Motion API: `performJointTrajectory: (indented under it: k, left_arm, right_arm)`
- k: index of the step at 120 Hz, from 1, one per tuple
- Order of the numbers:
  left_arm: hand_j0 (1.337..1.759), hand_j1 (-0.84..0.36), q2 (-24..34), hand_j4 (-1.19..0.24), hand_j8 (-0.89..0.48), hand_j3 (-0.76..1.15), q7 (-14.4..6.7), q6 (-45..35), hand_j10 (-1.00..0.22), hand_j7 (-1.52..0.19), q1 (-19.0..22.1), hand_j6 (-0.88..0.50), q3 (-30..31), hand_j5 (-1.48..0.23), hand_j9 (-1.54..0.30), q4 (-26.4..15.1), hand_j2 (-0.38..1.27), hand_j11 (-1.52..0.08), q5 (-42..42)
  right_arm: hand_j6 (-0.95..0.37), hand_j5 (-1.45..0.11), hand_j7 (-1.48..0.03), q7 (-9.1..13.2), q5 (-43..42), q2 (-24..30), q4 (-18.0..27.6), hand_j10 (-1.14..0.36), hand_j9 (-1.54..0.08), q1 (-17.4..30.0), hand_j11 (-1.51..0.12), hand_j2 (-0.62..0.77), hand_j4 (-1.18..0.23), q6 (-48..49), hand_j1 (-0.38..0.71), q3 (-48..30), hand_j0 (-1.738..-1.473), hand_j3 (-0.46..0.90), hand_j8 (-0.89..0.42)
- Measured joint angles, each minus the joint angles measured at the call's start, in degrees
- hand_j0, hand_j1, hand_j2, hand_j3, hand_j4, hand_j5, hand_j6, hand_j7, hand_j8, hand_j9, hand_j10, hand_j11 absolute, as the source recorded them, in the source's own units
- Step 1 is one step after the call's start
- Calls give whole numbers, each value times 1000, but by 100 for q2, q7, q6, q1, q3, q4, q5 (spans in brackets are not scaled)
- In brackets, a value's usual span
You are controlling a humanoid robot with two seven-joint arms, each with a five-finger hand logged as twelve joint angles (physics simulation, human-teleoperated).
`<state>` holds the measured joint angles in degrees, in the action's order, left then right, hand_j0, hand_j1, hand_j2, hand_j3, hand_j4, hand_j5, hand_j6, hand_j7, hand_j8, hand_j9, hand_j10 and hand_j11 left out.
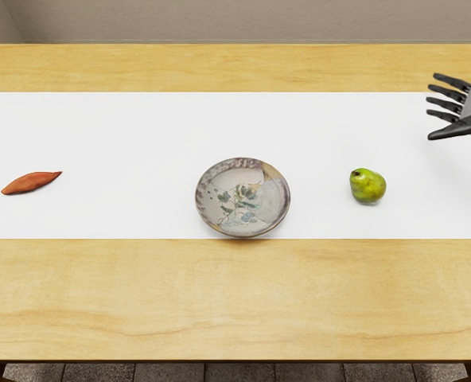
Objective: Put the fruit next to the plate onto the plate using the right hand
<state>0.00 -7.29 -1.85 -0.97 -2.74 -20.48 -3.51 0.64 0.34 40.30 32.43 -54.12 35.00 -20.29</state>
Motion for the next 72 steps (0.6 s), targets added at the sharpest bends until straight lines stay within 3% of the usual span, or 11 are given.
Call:
performJointTrajectory:
  k: [29, 41, 50, 62, 72]
  left_arm:
    - [1658, 349, 0, 0, 0, 0, 0, 0, 0, 0, 0, 0, 0, 0, 0, 0, 0, 0, 0]
    - [1658, 349, 0, 0, 0, 0, 0, 0, 0, 0, 0, 0, 0, 0, 0, 0, 0, 0, 0]
    - [1658, 349, 0, 0, 0, 0, 0, 0, 0, 0, 0, 0, 0, 0, 0, 0, 0, 0, 0]
    - [1658, 349, 0, 0, 0, 0, 0, 0, 0, 0, 0, 0, 0, 0, 0, 0, 0, 0, 0]
    - [1658, 349, 0, 0, 0, 0, 0, 0, 0, 0, 0, 0, 0, 0, 0, 0, 0, 0, 0]
  right_arm:
    - [2, 0, 0, -2, 23, -70, 31, 2, 0, -23, 0, 2, 0, 0, -349, -9, -1658, 0, 2]
    - [2, 0, 0, -3, -186, -141, 445, 2, 0, -86, 0, 2, 0, 0, -349, 15, -1658, 0, 2]
    - [1, 0, 0, -3, -353, 241, 1401, 1, 0, -122, 0, 2, 0, 0, -349, 2, -1658, 0, 1]
    - [1, 0, 0, -3, -572, 1195, 3201, 1, 0, -160, 0, 2, 0, 0, -349, -15, -1658, 0, 1]
    - [1, 0, 0, 6, -972, 1600, 4244, 1, 0, -171, 0, 2, 0, -107, -349, -11, -1658, 0, 1]
